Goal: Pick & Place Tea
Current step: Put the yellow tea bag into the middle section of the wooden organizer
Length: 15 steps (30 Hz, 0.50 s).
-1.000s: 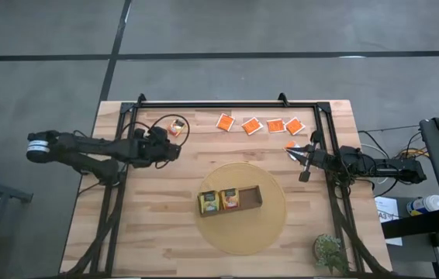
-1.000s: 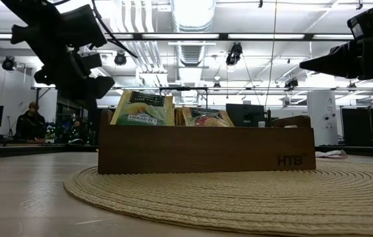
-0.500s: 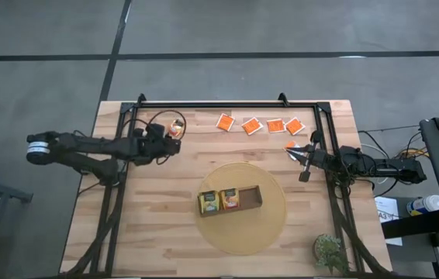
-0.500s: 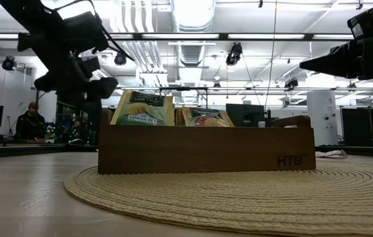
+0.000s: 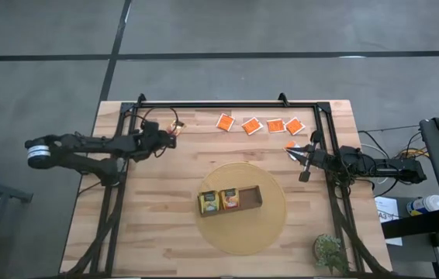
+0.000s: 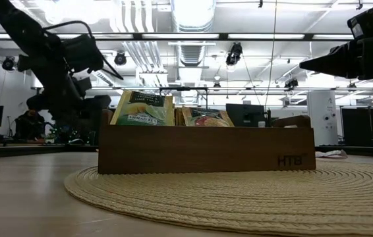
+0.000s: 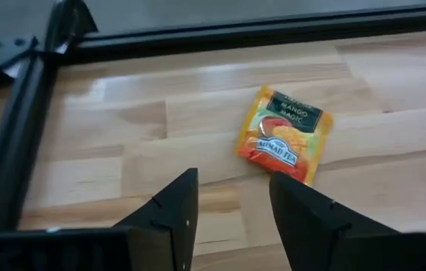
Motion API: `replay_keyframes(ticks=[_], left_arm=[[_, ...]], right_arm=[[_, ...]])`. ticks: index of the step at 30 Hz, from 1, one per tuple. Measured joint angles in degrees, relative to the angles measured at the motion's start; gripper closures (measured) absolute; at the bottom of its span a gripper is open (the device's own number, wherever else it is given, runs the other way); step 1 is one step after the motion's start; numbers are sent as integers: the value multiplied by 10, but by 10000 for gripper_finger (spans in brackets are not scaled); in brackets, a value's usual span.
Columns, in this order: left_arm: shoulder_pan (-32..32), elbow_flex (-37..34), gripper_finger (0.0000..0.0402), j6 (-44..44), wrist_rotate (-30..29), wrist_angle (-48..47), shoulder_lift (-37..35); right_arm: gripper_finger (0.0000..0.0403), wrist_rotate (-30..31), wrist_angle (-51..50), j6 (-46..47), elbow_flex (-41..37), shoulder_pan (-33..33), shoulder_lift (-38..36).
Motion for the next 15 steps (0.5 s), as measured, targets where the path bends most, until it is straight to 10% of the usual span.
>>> replay_keyframes(ticks=[15], left_arm=[[44,-15,243,37,68,93,0]], right_arm=[[376,0,0,0,0,0,0]])
